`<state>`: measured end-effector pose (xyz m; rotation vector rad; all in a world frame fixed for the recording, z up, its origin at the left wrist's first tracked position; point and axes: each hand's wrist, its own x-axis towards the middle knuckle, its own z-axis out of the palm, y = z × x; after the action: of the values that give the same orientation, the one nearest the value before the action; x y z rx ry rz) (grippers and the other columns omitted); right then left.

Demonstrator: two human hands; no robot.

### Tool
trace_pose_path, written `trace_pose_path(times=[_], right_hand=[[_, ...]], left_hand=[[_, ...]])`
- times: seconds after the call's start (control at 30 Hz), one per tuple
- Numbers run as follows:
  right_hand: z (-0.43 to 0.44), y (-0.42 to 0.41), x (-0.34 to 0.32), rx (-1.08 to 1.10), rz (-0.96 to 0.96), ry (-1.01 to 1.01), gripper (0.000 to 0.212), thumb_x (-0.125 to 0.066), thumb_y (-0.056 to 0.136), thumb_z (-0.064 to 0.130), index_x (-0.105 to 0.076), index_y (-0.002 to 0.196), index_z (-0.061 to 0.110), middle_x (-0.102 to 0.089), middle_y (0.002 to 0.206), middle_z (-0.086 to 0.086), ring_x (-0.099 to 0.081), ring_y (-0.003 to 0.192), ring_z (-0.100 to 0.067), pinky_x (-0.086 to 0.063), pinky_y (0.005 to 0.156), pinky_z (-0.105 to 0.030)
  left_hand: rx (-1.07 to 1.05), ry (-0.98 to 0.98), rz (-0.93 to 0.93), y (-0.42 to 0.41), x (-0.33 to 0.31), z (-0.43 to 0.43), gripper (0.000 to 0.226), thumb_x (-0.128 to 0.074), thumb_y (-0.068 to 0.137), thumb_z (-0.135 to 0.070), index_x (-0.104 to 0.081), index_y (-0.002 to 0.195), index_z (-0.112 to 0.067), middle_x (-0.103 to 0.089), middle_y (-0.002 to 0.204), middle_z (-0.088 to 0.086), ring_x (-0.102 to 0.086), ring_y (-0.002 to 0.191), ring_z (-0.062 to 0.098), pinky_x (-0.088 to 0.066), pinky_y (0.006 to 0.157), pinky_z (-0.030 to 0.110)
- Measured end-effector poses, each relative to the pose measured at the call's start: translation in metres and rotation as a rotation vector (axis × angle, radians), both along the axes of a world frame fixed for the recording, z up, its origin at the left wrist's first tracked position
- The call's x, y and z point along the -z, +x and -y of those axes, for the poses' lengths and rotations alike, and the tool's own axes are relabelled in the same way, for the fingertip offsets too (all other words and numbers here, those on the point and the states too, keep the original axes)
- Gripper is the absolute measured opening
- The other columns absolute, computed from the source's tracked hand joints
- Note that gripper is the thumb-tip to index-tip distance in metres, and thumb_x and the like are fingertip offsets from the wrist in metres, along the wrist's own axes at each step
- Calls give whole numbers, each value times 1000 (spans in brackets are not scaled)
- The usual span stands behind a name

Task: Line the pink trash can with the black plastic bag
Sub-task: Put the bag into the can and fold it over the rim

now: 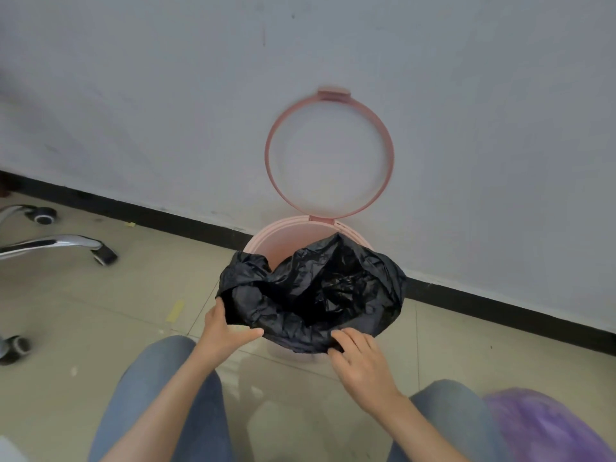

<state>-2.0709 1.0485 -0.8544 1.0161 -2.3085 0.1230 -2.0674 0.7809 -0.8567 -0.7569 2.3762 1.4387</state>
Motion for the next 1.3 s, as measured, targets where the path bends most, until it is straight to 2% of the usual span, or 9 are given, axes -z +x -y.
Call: trace_pose_path(times=[0.13,0.27,0.47,0.6,0.77,0.87,0.97,1.13,1.3], right_hand=[[-8,-1,-8,26,159,-9,27,-57,82,35,-50,67,13,-46,101,-9,-45,96,-25,-36,78,-31],[2,-24,-35,324,321,-354,20,-49,84,29,-58,87,11,-53,114,-17,-47,111,-32,-39,92,-39],[12,-63,-53,662,1206,-942,79,-54,86,1,-5,146,15,-6,154,-20,-14,142,-31,-23,113,-40],[10,-61,-47,590,1330,-1086,84,-45,84,-12,3,145,20,-30,148,-9,-35,133,-27,-30,113,-43],[-14,-55,-49,587,1407,-1083,84,-47,85,-12,0,146,23,-29,150,-8,-36,132,-28,-35,110,-45],[-25,-48,-51,597,1429,-1037,84,-49,84,-13,-2,146,20,-29,149,-7,-35,133,-29,-36,105,-41],[-33,-46,-55,622,1374,-891,88,-60,81,-3,-3,145,19,-32,143,-3,-33,133,-30,-35,106,-40],[-4,-60,-79,623,824,-326,64,-55,87,25,-25,141,13,-27,150,-17,-20,139,-32,-22,114,-44],[59,-77,-87,156,844,139,49,-42,91,12,-33,139,20,-25,154,-2,-11,144,-22,-17,117,-42]], left_hand=[[-24,-18,27,8,-25,0,77,-65,81,-14,-21,143,-3,-29,148,18,-35,132,32,-33,106,39],[-294,-303,-301,3,-61,-12,30,-50,87,-11,-57,115,-3,-49,129,15,-55,107,32,-40,87,37],[-52,-247,-108,-9,-58,-52,77,-53,90,-25,-3,145,-3,-17,153,18,-28,136,35,-37,105,41],[-122,-17,-31,-4,-50,-64,82,-49,92,-17,14,144,-4,-62,97,8,-59,78,26,-42,69,32],[-77,149,35,23,-40,-68,76,-56,88,-32,-12,144,-5,-45,140,11,-49,123,29,-45,97,34],[94,-226,60,43,-53,-62,34,-52,86,-47,-55,102,-17,-61,89,-3,-57,80,18,-44,60,27],[7,-757,-320,49,-68,-51,23,-70,76,-38,-64,77,-16,-58,71,0,-55,63,20,-35,41,22],[237,-953,-319,6,-61,-38,73,-84,54,-39,-60,117,-13,-61,117,28,-58,107,48,-53,77,53],[394,-936,-453,-10,-55,-24,23,-88,51,-23,-73,69,-21,-70,106,17,-64,102,40,-50,80,57]])
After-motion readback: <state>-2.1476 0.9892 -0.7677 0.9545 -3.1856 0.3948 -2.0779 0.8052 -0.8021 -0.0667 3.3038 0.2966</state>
